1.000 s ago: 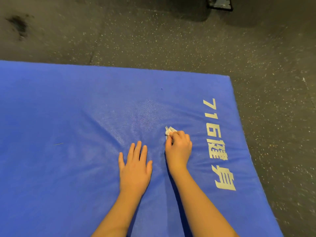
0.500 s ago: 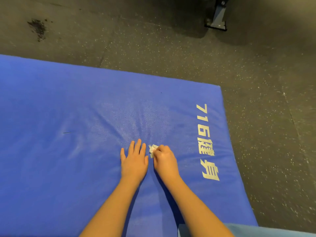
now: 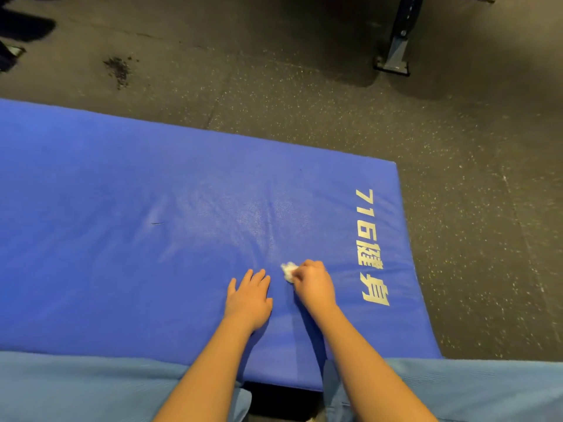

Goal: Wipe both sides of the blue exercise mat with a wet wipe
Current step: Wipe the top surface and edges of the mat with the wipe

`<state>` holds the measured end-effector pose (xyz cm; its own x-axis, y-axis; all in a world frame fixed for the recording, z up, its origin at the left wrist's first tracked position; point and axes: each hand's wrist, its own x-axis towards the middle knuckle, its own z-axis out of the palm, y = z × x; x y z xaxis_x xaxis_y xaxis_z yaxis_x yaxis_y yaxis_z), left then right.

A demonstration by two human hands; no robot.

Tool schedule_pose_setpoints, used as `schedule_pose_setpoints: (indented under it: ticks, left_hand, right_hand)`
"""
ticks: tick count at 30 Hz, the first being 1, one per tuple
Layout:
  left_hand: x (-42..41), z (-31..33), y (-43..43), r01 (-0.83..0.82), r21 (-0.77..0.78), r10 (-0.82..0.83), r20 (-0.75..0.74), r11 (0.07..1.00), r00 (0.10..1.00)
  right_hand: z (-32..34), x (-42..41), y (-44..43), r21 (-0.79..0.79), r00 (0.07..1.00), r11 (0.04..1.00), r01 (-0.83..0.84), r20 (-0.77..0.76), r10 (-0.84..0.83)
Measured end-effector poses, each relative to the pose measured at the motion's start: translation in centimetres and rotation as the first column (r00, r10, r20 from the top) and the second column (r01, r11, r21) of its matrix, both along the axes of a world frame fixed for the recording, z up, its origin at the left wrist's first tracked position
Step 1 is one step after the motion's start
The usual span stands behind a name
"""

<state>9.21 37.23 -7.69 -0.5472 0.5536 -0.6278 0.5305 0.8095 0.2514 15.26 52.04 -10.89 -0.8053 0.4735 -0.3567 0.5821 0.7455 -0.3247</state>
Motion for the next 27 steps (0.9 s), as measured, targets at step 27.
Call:
schedule_pose_setpoints:
  ticks: [27]
  left_hand:
    - [3.2, 3.0, -4.9, -0.103, -0.072, 0.104, 0.002, 0.992, 0.995]
  right_hand:
    - [3.7, 8.2, -3.5, 0.058, 0.972, 0.971, 0.233, -0.047, -0.230]
